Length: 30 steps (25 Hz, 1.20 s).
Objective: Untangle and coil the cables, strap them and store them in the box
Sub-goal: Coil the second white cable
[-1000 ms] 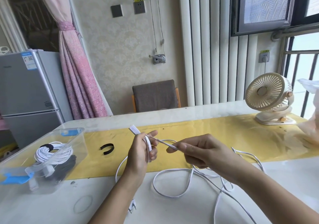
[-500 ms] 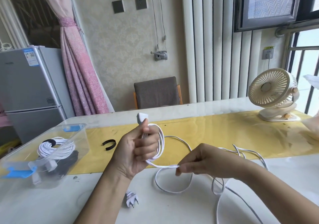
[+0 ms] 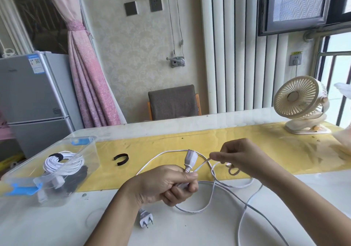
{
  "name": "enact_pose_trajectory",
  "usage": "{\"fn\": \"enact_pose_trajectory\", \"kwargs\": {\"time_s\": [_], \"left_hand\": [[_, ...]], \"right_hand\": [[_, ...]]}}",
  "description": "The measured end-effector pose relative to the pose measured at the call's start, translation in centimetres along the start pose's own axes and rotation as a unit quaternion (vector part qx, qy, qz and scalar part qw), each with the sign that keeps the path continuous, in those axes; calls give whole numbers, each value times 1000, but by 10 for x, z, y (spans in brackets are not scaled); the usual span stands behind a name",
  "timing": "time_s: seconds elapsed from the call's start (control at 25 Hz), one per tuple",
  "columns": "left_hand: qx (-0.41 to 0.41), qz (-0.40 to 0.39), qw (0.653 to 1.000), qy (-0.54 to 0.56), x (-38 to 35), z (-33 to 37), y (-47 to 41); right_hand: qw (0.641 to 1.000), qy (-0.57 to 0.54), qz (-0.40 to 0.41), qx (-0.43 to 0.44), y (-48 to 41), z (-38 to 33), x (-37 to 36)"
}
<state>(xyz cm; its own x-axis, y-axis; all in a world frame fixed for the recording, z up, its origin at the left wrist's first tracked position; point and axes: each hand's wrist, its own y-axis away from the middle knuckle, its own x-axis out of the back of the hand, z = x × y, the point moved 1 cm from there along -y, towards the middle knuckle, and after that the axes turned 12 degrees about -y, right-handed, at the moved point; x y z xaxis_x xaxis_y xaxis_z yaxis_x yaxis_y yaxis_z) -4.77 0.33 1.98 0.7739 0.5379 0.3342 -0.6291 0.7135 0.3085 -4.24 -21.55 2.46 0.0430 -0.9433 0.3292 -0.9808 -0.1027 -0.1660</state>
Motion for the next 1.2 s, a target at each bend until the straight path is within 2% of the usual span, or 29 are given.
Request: {"fn": "enact_pose_trajectory", "kwargs": {"time_s": [0.08, 0.16, 0.28, 0.4, 0.48, 0.64, 0.84, 1.04, 1.2], "left_hand": [[35, 66, 996, -43, -6, -1, -7], [35, 148, 988, -16, -10, 0, -16], [16, 252, 966, 54, -9, 1, -25], [14, 306, 947, 96, -6, -1, -31], [3, 333, 931, 150, -2, -1, -32], [-40, 368, 890, 268, 7, 1, -28], [-89, 403, 857, 310, 14, -2, -27], [-120, 372, 848, 358, 12, 4, -24], [-169, 333, 834, 406, 10, 10, -19]], "right_hand": [[995, -101, 19, 2, -1, -2, 3], [981, -193, 8, 17, 1, -7, 6], [953, -295, -63, 28, 7, -14, 0], [930, -334, -144, 52, 15, -21, -12], [926, -318, -190, 72, 22, -25, -21], [931, -208, -276, 116, 31, -22, -42], [927, -102, -354, 67, 35, -16, -47], [924, -22, -379, 40, 31, -12, -46], [930, 49, -363, 24, 27, -1, -46]]}}
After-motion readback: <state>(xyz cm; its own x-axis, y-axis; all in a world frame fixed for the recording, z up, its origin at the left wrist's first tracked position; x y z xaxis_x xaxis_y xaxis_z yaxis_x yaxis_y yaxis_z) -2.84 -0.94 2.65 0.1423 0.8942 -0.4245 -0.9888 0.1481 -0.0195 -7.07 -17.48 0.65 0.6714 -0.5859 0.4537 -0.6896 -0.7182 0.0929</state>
